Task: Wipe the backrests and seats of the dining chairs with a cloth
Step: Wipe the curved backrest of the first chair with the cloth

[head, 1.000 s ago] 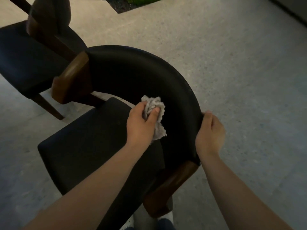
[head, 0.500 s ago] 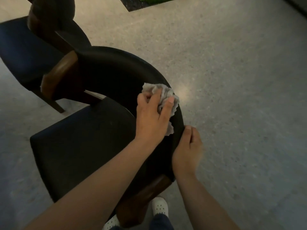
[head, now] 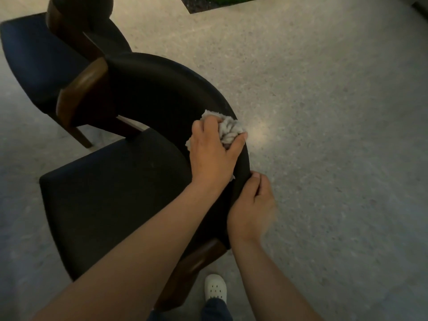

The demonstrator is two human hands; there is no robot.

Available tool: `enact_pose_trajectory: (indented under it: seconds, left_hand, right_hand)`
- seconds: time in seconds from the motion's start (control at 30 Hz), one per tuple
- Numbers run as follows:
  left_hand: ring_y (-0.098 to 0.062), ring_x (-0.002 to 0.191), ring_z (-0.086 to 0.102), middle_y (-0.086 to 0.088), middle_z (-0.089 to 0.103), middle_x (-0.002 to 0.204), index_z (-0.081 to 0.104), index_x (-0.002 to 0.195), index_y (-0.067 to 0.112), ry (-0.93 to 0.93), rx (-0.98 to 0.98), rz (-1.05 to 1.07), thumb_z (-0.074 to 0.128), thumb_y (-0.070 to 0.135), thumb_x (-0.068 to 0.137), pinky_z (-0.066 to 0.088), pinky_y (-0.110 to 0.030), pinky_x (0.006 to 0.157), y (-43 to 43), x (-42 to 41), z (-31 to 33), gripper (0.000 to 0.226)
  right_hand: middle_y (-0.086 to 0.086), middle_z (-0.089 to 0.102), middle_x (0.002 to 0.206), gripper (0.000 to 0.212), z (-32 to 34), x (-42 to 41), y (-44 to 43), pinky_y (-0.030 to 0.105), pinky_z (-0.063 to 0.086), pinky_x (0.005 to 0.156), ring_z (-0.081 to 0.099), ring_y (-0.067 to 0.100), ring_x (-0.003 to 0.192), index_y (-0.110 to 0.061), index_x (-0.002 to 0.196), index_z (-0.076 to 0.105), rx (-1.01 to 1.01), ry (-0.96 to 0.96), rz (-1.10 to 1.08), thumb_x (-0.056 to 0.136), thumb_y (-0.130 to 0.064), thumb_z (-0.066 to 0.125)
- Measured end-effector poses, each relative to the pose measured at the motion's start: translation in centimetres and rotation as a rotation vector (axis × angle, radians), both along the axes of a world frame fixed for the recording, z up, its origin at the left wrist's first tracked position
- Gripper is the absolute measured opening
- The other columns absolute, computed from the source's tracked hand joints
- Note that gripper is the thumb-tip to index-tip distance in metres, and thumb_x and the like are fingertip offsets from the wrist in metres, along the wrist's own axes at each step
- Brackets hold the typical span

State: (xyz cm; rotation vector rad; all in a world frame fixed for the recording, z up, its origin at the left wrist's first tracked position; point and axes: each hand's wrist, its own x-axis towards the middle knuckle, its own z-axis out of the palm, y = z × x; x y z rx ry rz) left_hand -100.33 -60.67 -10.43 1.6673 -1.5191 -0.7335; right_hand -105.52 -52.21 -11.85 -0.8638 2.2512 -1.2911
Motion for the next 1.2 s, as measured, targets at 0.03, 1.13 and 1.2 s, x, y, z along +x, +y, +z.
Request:
enact_pose_trajectory:
  seconds: [0.03,1.13,1.2]
  left_hand:
    - [-0.017,0.095,0.051,0.003,0.040,0.109,0.048,0.110,0.020,0.013,0.002,0.003,0.066,0.049,0.084,0.052,-0.040,0.083,-0.1,0.0,0.0,0.043]
    - [-0.010,0.089,0.045,0.005,0.040,0.104,0.056,0.102,0.021,-0.008,-0.156,-0.207,0.070,0.048,0.081,0.045,-0.020,0.069,0.1,0.9,-0.4,0.037]
    - [-0.008,0.086,0.046,0.006,0.041,0.103,0.051,0.097,0.024,0.018,-0.131,-0.146,0.066,0.050,0.082,0.044,-0.018,0.068,-0.1,0.8,-0.7,0.033]
  right_hand:
    - [-0.011,0.058,0.065,0.037,0.0,0.0,-0.1,0.016,0.036,0.050,0.054,0.002,0.061,-0.020,0.086,0.064,0.006,0.002,0.002,0.095,-0.036,0.032]
    - [-0.010,0.053,0.059,0.033,-0.2,-0.1,0.1,0.017,0.033,0.047,0.050,0.003,0.056,-0.017,0.080,0.064,-0.016,-0.007,-0.018,0.101,-0.022,0.040]
    - [-0.010,0.054,0.060,0.033,-0.1,-0.1,0.1,0.017,0.033,0.047,0.051,0.002,0.056,-0.018,0.081,0.065,-0.013,-0.011,-0.015,0.102,-0.023,0.040]
